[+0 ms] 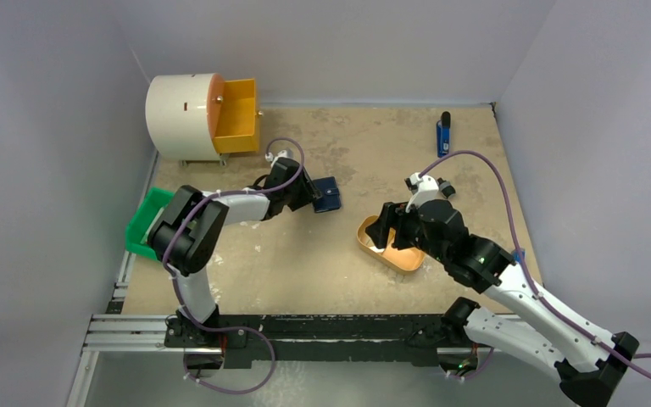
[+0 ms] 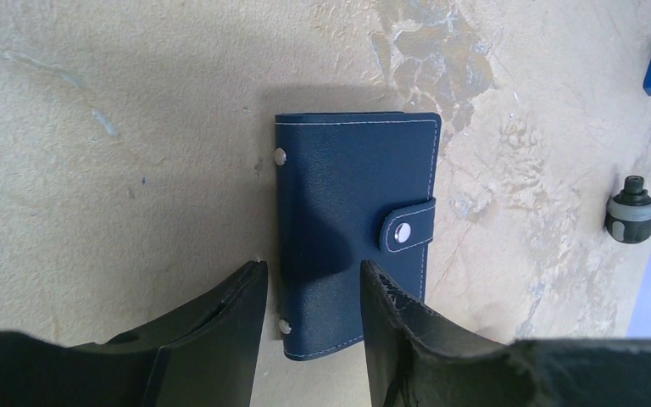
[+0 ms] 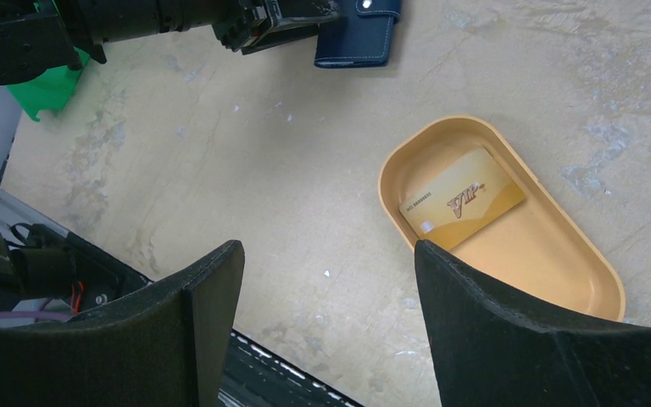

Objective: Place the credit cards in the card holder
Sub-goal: Place the card holder at the center of the board.

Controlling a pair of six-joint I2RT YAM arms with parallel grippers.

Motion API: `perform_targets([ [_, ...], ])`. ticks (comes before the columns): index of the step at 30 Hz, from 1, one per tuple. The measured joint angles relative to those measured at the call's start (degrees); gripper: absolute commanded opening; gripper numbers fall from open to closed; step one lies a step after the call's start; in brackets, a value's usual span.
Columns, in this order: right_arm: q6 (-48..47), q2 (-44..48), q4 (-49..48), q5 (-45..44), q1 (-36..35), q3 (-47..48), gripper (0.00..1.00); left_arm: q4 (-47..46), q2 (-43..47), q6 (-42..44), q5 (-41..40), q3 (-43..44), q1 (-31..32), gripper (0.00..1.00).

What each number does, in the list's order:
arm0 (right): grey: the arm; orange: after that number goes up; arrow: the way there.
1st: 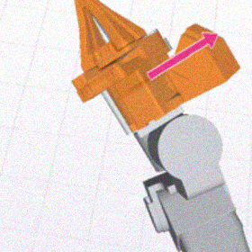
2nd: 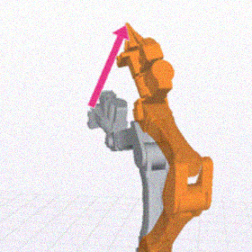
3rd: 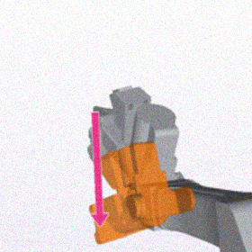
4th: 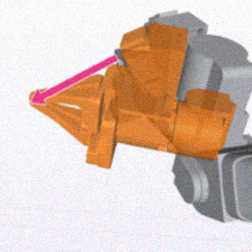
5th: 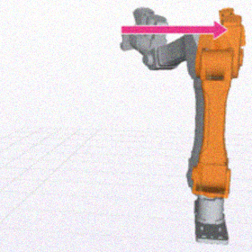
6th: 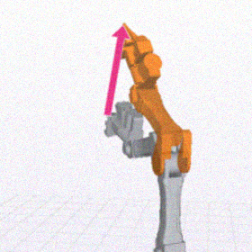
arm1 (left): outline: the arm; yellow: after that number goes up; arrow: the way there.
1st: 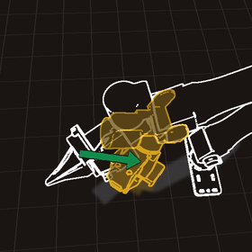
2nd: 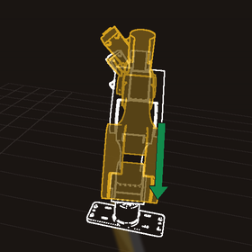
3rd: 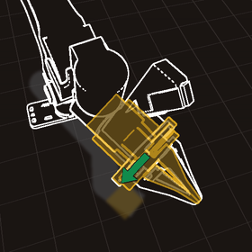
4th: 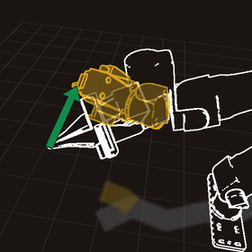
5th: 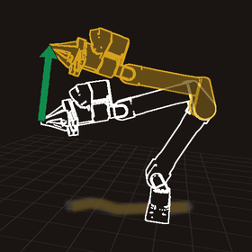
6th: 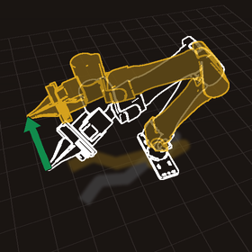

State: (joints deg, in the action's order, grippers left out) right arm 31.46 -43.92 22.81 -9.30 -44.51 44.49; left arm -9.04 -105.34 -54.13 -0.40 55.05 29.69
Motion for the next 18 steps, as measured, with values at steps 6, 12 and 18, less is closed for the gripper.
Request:
perform_targets([
  [6, 0.0, 0.0, 0.0, 0.0, 0.0, 0.0, 0.76, 1.5, 0.6, 0.8, -1.3, 0.1, 0.2, 0.44],
  [12, 0.0, 0.0, 0.0, 0.0, 0.0, 0.0, 0.76, 1.6, 0.6, 1.5, -2.9, 0.2, 1.5, 0.42],
  [18, 0.0, 0.0, 0.0, 0.0, 0.0, 0.0, 0.75, 1.8, 0.6, 1.8, -3.1, 0.2, 2.3, 0.42],
])
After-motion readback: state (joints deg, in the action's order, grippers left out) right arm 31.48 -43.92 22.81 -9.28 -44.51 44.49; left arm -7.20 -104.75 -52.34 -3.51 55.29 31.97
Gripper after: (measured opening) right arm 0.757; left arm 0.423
